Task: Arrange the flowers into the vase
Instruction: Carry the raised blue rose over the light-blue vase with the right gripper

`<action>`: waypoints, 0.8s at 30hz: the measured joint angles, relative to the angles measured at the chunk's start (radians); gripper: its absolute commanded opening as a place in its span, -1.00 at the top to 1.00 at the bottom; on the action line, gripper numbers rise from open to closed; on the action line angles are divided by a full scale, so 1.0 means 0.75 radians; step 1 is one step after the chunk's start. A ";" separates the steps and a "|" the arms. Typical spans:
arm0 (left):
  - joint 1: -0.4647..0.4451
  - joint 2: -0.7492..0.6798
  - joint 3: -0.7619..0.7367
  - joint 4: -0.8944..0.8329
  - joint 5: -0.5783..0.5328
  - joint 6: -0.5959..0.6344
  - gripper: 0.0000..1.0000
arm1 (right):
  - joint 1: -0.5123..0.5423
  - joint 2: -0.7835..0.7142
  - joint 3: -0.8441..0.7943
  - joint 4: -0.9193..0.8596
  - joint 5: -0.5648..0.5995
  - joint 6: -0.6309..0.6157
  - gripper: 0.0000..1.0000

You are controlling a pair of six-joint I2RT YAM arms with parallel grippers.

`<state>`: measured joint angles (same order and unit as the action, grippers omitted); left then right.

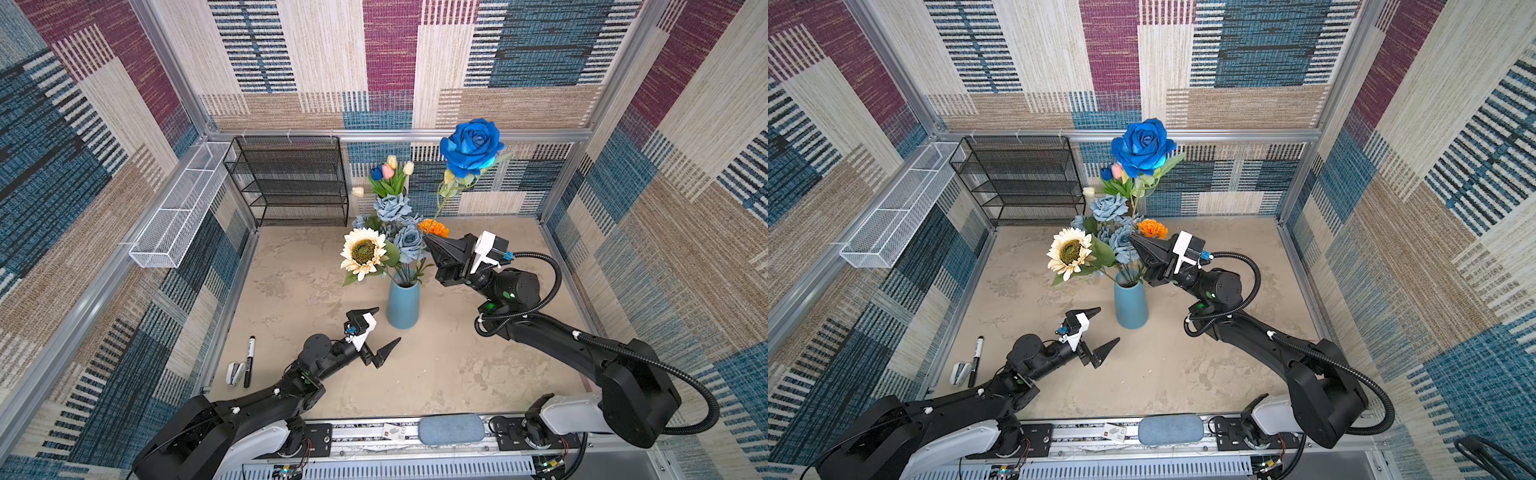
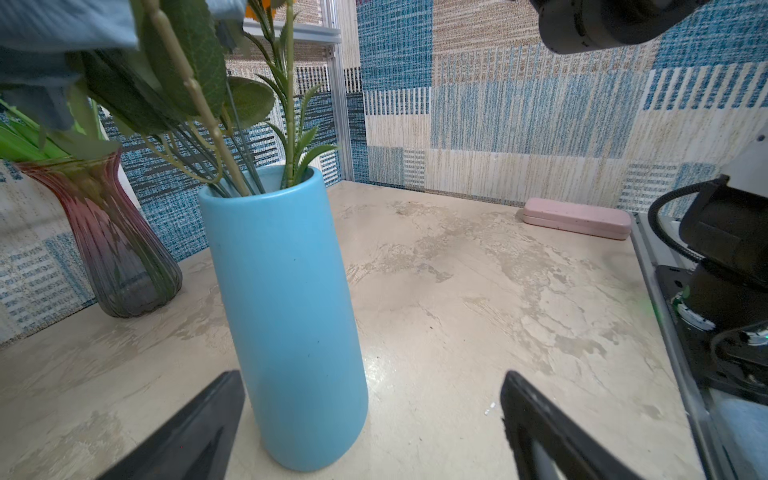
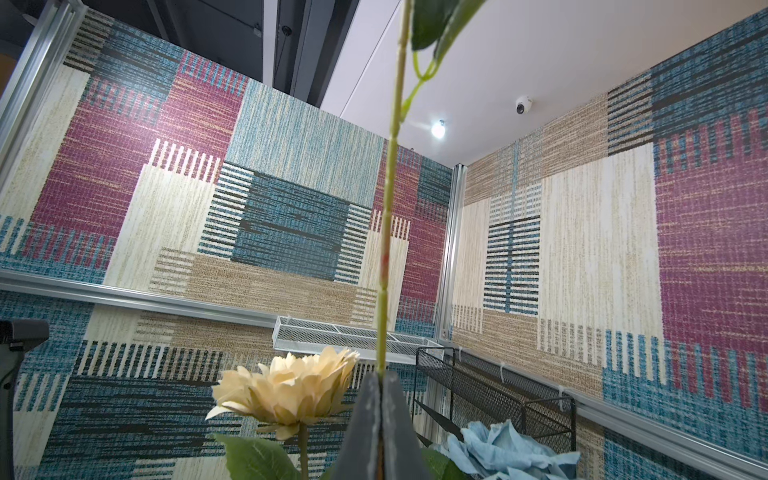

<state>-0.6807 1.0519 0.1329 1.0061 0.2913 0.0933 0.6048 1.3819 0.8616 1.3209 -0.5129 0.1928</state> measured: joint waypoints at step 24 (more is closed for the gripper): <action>0.000 0.003 0.002 0.000 0.000 0.000 -0.98 | 0.031 0.138 0.049 0.153 -0.009 0.293 1.00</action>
<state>-0.6807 1.0542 0.1345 1.0061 0.2913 0.0933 0.6281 1.4857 0.8986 1.4353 -0.5194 0.4129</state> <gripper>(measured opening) 0.990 0.059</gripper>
